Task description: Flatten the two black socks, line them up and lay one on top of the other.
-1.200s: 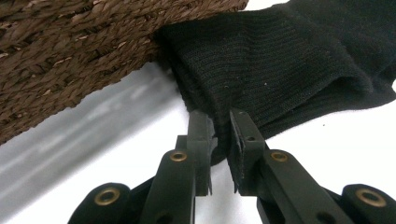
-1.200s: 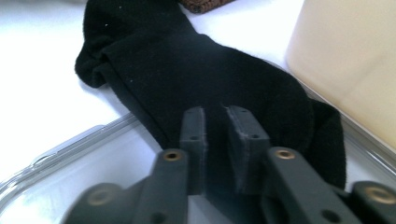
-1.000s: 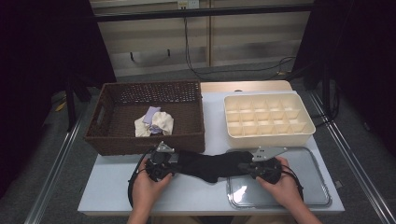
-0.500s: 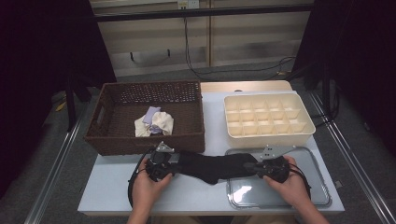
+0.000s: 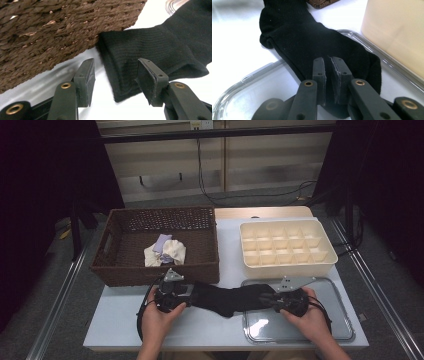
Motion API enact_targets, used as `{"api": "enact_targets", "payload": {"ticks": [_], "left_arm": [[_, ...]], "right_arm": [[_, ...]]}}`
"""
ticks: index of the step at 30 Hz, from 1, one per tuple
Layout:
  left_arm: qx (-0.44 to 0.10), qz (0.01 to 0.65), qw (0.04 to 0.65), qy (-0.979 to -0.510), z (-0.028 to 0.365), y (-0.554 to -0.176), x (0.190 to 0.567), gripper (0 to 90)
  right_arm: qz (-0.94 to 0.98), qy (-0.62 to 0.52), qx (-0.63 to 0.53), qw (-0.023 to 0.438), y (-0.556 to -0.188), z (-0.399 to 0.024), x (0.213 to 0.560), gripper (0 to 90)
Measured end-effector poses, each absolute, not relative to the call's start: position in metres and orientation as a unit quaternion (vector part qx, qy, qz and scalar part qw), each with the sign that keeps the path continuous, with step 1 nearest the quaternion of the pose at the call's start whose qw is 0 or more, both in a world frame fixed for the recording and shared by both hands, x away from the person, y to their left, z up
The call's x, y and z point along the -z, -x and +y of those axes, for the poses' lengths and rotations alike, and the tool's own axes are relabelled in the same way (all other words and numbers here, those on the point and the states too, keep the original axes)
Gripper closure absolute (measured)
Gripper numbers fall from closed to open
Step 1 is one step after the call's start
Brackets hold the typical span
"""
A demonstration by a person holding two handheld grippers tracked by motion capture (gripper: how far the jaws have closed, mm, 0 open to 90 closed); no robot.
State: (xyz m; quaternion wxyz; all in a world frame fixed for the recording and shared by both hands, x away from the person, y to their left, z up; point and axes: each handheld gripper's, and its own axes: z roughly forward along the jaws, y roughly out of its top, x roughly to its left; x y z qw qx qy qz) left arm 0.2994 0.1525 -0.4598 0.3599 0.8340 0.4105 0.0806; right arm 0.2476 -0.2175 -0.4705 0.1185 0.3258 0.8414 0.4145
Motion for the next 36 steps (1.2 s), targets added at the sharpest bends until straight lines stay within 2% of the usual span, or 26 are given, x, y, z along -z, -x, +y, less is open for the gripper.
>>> {"api": "enact_targets", "payload": {"ticks": [4, 9, 10, 14, 15, 21, 24, 28, 36], "left_arm": [[-0.089, 0.409, 0.356, -0.836, 0.152, -0.3, 0.46, 51.4], [-0.09, 0.401, 0.348, -0.843, 0.144, -0.3, 0.464, 50.0], [-0.084, 0.408, 0.349, -0.839, 0.142, -0.3, 0.466, 53.7], [-0.063, 0.414, 0.345, -0.84, 0.142, -0.301, 0.471, 57.5], [-0.058, 0.416, 0.347, -0.839, 0.142, -0.301, 0.471, 60.9], [-0.05, 0.423, 0.336, -0.84, 0.143, -0.297, 0.468, 62.7], [-0.044, 0.426, 0.338, -0.838, 0.143, -0.296, 0.469, 66.7], [-0.035, 0.426, 0.349, -0.834, 0.145, -0.294, 0.471, 76.3], [-0.004, 0.436, 0.342, -0.833, 0.146, -0.295, 0.464, 80.5]], "right_arm": [[0.841, -0.325, -0.415, 0.12, -0.248, -0.217, 0.471, 81.2], [0.843, -0.326, -0.412, 0.118, -0.248, -0.215, 0.472, 80.6], [0.843, -0.325, -0.412, 0.118, -0.248, -0.215, 0.471, 80.7], [0.842, -0.325, -0.414, 0.121, -0.247, -0.216, 0.47, 80.3], [0.841, -0.325, -0.415, 0.121, -0.247, -0.217, 0.47, 80.3], [0.838, -0.329, -0.417, 0.121, -0.247, -0.218, 0.47, 78.6], [0.836, -0.329, -0.421, 0.124, -0.247, -0.218, 0.468, 76.4], [0.834, -0.33, -0.425, 0.125, -0.248, -0.214, 0.467, 74.8], [0.836, -0.317, -0.431, 0.124, -0.249, -0.201, 0.465, 74.2]]}}
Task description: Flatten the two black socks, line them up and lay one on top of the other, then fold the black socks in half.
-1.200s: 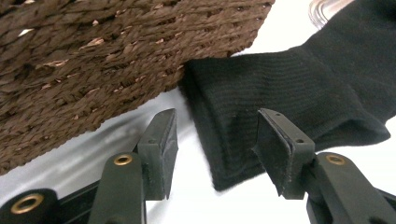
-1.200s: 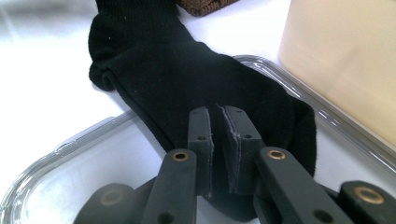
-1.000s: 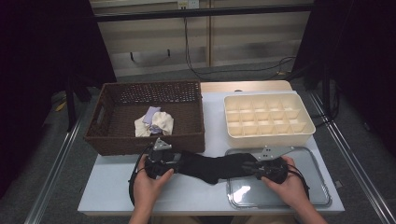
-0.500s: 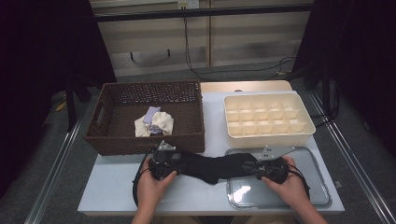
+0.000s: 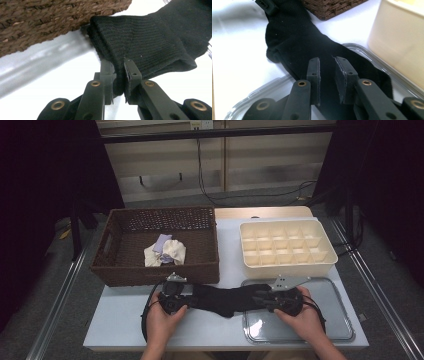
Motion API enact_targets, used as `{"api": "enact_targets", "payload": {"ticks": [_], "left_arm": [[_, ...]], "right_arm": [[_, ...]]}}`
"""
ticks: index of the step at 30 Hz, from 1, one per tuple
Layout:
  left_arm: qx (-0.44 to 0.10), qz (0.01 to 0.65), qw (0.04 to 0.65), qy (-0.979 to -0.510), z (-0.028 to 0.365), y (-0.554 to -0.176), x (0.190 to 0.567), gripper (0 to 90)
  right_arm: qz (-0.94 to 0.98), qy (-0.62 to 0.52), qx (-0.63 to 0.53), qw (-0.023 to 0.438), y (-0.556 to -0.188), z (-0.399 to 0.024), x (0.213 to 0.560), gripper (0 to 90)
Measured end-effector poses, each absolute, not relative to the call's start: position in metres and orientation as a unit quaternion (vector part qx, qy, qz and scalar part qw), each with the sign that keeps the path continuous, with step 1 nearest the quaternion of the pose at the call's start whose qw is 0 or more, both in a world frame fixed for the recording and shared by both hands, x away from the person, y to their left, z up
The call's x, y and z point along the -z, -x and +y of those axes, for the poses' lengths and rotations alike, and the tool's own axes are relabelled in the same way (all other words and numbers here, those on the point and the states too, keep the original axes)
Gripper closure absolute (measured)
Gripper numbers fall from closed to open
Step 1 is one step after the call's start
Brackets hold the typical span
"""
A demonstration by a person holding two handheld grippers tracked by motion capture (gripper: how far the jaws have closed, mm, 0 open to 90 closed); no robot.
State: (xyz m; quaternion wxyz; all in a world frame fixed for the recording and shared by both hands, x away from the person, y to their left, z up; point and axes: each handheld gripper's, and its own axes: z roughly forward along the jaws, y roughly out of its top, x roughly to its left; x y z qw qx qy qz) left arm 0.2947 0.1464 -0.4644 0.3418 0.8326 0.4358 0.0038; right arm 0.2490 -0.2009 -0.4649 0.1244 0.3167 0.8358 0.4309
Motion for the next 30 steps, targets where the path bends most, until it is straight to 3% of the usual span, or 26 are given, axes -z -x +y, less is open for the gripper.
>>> {"api": "enact_targets", "payload": {"ticks": [9, 12, 15, 30], "left_arm": [[0.027, 0.433, 0.358, -0.827, 0.154, -0.294, 0.452, 80.0], [0.027, 0.43, 0.361, -0.827, 0.156, -0.294, 0.445, 80.0], [0.026, 0.427, 0.362, -0.828, 0.155, -0.293, 0.441, 80.0], [0.044, 0.414, 0.368, -0.832, 0.157, -0.295, 0.426, 80.1]], "right_arm": [[0.832, -0.319, -0.439, 0.115, -0.253, -0.191, 0.463, 74.1], [0.839, -0.308, -0.435, 0.107, -0.255, -0.182, 0.464, 85.4], [0.845, -0.299, -0.431, 0.102, -0.256, -0.172, 0.465, 90.0], [0.859, -0.287, -0.415, 0.087, -0.268, -0.14, 0.466, 88.7]]}}
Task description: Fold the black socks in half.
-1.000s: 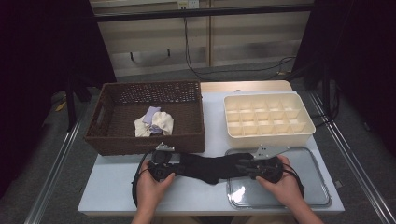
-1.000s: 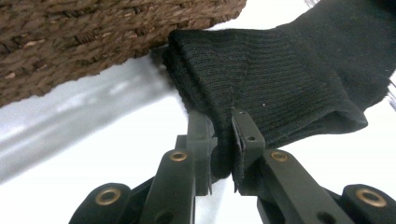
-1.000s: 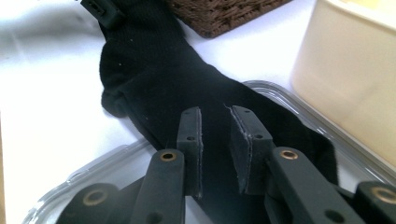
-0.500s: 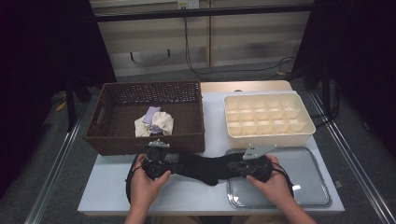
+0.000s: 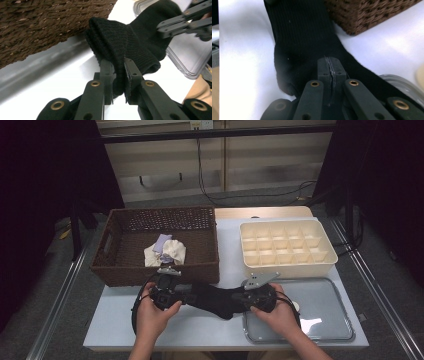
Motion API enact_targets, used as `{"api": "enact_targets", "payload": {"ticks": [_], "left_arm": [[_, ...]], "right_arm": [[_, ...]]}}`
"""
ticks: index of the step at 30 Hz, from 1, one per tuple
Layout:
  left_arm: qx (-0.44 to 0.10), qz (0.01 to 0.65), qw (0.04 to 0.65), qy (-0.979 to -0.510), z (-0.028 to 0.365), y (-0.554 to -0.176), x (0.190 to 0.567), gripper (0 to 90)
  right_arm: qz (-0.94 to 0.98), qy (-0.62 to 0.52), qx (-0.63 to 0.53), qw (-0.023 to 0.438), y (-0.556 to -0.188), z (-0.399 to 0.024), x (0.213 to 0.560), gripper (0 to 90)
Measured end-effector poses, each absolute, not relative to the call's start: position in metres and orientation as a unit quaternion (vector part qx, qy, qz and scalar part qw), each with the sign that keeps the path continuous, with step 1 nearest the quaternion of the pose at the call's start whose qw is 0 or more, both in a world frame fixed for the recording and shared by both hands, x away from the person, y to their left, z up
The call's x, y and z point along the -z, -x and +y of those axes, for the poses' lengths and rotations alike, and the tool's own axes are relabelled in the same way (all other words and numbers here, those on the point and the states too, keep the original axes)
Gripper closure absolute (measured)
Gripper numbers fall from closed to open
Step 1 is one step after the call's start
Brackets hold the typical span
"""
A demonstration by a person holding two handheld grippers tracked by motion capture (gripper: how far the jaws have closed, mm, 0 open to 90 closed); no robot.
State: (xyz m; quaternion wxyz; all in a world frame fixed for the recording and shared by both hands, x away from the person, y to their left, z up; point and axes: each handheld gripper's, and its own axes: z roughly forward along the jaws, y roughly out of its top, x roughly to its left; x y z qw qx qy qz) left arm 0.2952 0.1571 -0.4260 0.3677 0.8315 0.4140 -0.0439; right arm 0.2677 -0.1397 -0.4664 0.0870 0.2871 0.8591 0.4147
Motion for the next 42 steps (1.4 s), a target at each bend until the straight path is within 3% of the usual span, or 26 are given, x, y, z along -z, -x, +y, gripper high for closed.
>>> {"api": "enact_targets", "payload": {"ticks": [18, 30, 42], "left_arm": [[0.071, 0.397, 0.363, -0.84, 0.148, -0.301, 0.396, 80.8], [0.068, 0.376, 0.342, -0.858, 0.133, -0.308, 0.373, 80.9], [0.078, 0.355, 0.327, -0.872, 0.096, -0.308, 0.385, 80.7]], "right_arm": [[0.883, -0.254, -0.387, 0.075, -0.269, -0.1, 0.478, 88.1], [0.872, -0.24, -0.424, 0.042, -0.269, -0.069, 0.475, 87.9], [0.857, -0.267, -0.435, 0.079, -0.271, -0.125, 0.449, 87.7]]}}
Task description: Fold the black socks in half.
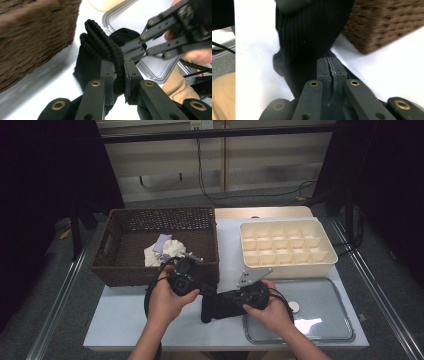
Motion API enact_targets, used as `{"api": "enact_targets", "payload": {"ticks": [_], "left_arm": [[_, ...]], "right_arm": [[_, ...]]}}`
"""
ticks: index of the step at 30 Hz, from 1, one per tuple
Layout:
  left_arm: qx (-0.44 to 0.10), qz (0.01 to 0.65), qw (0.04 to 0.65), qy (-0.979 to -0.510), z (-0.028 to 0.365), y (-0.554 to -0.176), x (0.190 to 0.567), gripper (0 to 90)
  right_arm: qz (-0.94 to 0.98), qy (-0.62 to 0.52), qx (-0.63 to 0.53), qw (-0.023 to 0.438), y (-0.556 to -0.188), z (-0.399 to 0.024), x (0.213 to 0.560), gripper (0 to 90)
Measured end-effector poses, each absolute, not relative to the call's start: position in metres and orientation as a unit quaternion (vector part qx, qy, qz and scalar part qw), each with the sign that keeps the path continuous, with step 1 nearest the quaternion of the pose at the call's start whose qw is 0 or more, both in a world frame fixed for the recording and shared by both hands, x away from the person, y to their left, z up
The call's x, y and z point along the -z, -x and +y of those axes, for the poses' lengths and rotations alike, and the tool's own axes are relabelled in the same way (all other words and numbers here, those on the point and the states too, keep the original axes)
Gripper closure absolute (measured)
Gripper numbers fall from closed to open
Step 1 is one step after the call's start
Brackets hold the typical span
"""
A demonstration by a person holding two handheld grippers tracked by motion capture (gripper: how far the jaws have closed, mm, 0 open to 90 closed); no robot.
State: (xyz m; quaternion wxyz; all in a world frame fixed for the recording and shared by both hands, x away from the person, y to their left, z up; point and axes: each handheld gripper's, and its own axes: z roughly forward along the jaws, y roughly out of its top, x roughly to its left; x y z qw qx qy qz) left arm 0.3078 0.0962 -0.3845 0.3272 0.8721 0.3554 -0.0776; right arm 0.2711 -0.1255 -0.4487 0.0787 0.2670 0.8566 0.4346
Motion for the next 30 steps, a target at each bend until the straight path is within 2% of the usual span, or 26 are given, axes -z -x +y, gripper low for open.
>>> {"api": "enact_targets", "payload": {"ticks": [15, 30], "left_arm": [[0.087, 0.344, 0.303, -0.884, 0.063, -0.304, 0.408, 80.4], [0.095, 0.342, 0.295, -0.887, 0.041, -0.302, 0.436, 77.4]], "right_arm": [[0.845, -0.294, -0.43, 0.12, -0.265, -0.177, 0.443, 86.6], [0.835, -0.304, -0.441, 0.124, -0.265, -0.185, 0.445, 85.4]]}}
